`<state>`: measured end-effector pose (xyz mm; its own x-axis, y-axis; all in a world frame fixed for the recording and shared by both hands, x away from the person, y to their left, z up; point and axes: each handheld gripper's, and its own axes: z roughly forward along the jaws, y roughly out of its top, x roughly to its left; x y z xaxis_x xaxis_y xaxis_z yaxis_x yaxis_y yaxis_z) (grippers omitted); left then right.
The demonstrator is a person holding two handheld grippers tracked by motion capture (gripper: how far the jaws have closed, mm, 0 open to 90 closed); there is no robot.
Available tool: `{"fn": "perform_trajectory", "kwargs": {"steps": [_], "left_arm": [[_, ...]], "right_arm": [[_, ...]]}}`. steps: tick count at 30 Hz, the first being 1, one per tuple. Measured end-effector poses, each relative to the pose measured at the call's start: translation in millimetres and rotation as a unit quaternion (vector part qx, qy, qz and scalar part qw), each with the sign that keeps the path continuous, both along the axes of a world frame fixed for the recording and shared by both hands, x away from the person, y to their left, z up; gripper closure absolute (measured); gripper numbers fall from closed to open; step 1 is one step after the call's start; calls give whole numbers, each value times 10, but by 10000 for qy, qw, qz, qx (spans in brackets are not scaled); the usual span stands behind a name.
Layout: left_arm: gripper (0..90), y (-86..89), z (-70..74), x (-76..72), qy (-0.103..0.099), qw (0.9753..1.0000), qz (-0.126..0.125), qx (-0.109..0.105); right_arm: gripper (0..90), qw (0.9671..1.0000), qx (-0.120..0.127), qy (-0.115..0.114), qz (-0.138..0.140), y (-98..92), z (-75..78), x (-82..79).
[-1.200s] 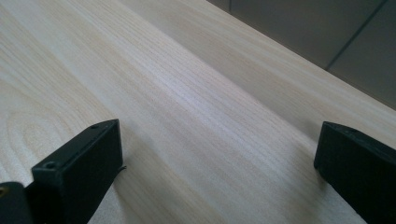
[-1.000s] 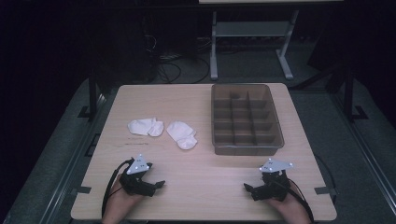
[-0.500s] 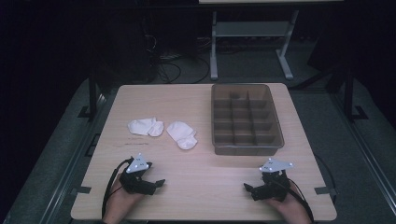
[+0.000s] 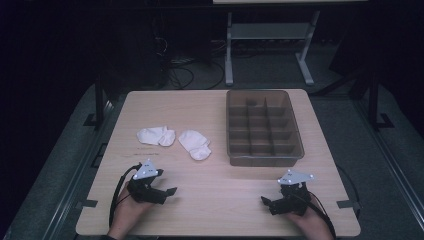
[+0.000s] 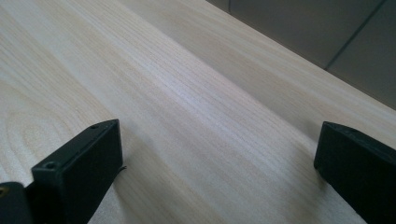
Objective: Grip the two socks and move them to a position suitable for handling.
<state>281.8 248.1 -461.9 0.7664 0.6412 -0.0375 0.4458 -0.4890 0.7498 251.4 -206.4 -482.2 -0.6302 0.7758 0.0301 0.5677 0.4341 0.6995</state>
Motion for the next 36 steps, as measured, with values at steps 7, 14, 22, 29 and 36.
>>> {"fn": "perform_trajectory", "kwargs": {"steps": [7, 14, 22, 29, 36], "left_arm": [[145, -22, 74, 48, -79, 10000, -27, 30], [148, -46, 111, 104, -126, 9999, -39, 61], [151, -74, 175, 202, -162, 9998, -32, 109], [151, -99, 239, 273, -243, 9997, -30, 28], [151, -106, 289, 352, -224, 9997, -20, -32]], "right_arm": [[7, 10000, 8, 8, -11, 2, 1, -1], [8, 10000, 7, 10, -15, 2, 1, -2], [7, 10000, 10, 14, -14, 3, 1, -2], [8, 10000, 8, 14, -15, 3, 1, -2], [7, 10000, 6, 7, -14, 2, 1, -1]]}}
